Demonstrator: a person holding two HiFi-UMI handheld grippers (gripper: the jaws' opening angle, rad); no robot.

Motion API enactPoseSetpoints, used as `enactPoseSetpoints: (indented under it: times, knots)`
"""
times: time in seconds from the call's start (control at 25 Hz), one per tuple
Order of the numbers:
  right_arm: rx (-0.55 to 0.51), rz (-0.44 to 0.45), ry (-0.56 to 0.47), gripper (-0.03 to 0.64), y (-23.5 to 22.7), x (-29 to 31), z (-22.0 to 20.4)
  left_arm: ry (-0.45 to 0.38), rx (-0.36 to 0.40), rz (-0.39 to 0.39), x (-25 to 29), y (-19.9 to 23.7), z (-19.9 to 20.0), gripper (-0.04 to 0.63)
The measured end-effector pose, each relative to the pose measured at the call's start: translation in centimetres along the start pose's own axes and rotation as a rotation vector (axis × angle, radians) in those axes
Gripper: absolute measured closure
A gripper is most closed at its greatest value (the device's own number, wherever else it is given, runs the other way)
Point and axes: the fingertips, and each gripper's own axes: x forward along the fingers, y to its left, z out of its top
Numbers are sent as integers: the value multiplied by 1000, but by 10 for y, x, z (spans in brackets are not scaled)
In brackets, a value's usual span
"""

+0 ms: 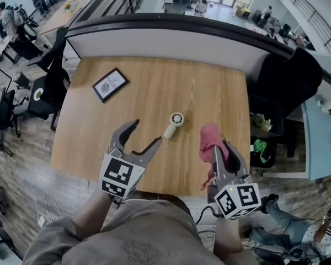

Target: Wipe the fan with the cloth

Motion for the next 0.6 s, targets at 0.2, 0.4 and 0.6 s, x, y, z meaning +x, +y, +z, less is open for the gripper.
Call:
enactPoseSetpoints:
  times: [0.2, 0.4, 0.6]
  knots:
    - [16, -12, 19, 545, -3, 20, -10, 55, -13, -33, 29, 2, -23, 282]
    - [38, -29, 51, 545, -8, 46, -29, 139, -30, -78, 64, 3, -63, 282]
    - [56, -54, 109, 546, -21, 74, -59, 225, -41, -122, 101, -2, -106, 282]
